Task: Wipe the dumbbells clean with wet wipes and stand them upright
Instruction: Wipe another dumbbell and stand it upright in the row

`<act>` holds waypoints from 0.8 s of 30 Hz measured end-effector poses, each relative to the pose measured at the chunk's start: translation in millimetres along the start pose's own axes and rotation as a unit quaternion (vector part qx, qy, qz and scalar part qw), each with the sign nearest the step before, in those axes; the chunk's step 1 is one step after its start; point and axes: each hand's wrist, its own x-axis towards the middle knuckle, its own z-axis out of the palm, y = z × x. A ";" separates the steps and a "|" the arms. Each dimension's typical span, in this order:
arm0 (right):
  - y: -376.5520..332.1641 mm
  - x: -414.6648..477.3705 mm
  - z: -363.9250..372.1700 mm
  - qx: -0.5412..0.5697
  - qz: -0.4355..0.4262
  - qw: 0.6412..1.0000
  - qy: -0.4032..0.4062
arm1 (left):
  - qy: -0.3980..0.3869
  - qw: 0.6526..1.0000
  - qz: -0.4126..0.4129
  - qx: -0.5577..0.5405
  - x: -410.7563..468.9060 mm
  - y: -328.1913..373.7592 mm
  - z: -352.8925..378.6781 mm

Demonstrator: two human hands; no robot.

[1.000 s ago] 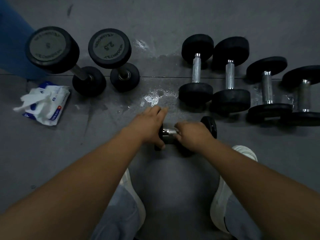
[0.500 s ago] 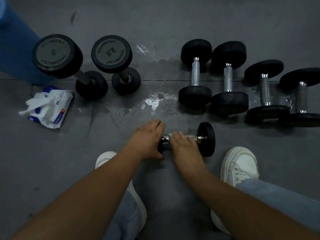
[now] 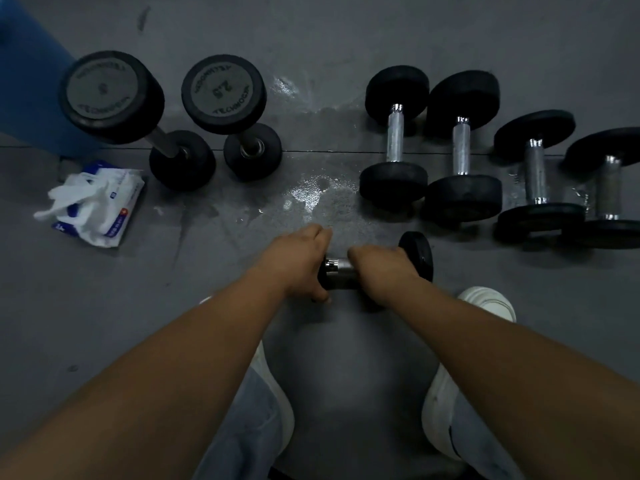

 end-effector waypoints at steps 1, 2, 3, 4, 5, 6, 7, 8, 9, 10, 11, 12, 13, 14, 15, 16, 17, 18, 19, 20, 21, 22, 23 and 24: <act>-0.3 5.0 -4.0 -0.006 -0.009 1.000 -0.017 | 0.012 1.000 0.001 0.008 -2.7 0.9 2.1; 1.2 8.0 -7.8 -0.014 -0.019 1.000 -0.020 | 0.027 1.000 0.000 0.010 -5.0 1.8 3.5; 4.4 9.2 -11.4 -0.022 -0.024 0.999 -0.004 | 0.049 0.999 -0.001 0.007 -6.5 2.3 4.0; 7.1 10.3 -14.6 -0.032 -0.026 0.999 0.033 | 0.079 0.997 -0.003 0.003 -6.2 2.4 3.2; 8.7 11.8 -16.6 -0.041 -0.027 0.996 0.076 | 0.110 0.994 -0.008 -0.002 -4.6 2.5 2.1; 9.8 13.8 -18.9 -0.051 -0.026 0.992 0.115 | 0.134 0.991 -0.012 -0.007 -2.7 4.5 0.2; 11.1 15.8 -20.9 -0.056 -0.022 0.989 0.134 | 0.142 0.990 -0.019 -0.012 -1.0 7.6 -1.0; 11.7 17.2 -24.1 -0.056 -0.019 0.989 0.139 | 0.138 0.990 -0.030 -0.019 0.7 10.2 -0.3; 10.7 18.2 -24.5 -0.055 -0.019 0.989 0.136 | 0.127 0.991 -0.043 -0.026 1.8 11.7 2.4; 7.9 17.7 -22.0 -0.052 -0.021 0.990 0.127 | 0.114 0.992 -0.052 -0.031 1.7 11.8 5.9; 4.5 16.2 -18.8 -0.046 -0.027 0.992 0.115 | 0.105 0.992 -0.056 -0.031 0.3 10.9 10.5; 2.0 14.2 -16.0 -0.038 -0.034 0.992 0.115 | 0.101 0.993 -0.052 -0.030 -1.0 9.1 15.6; 1.3 11.0 -13.7 -0.023 -0.040 0.992 0.119 | 0.100 0.993 -0.048 -0.031 -2.8 8.1 19.8; 3.0 8.2 -12.8 0.003 -0.039 0.990 0.133 | 0.100 0.993 -0.047 -0.034 -4.1 8.1 22.0; 5.7 6.5 -10.4 0.031 -0.023 0.988 0.153 | 0.103 0.993 -0.049 -0.035 -4.3 8.5 22.4; 6.7 4.8 -7.0 0.050 0.003 0.983 0.178 | 0.106 0.992 -0.051 -0.034 -3.2 9.0 21.6; 3.7 3.3 -0.5 0.046 0.033 0.978 0.203 | 0.106 0.992 -0.052 -0.032 -1.9 9.0 20.7; -3.8 0.4 6.6 0.020 0.060 0.974 0.216 | 0.104 0.993 -0.051 -0.032 -1.1 8.9 20.0; -14.1 -2.3 13.5 0.005 0.068 0.973 0.219 | 0.104 0.993 -0.050 -0.034 -0.2 8.4 20.3; -22.5 -4.8 18.0 -0.009 0.050 0.977 0.209 | 0.108 0.992 -0.050 -0.039 0.3 8.0 20.7; -28.6 -7.2 18.6 -0.019 0.019 0.981 0.190 | 0.111 0.992 -0.050 -0.045 0.0 8.2 21.5; -29.7 -8.2 18.1 -0.023 -0.003 0.985 0.170 | 0.113 0.991 -0.051 -0.049 -0.2 8.2 22.4; -25.9 -7.7 16.6 -0.012 0.013 0.986 0.164 | 0.113 0.991 -0.051 -0.048 0.4 8.4 23.1; -22.5 -7.4 15.0 0.000 0.055 0.983 0.173 | 0.111 0.991 -0.053 -0.046 1.0 8.1 23.5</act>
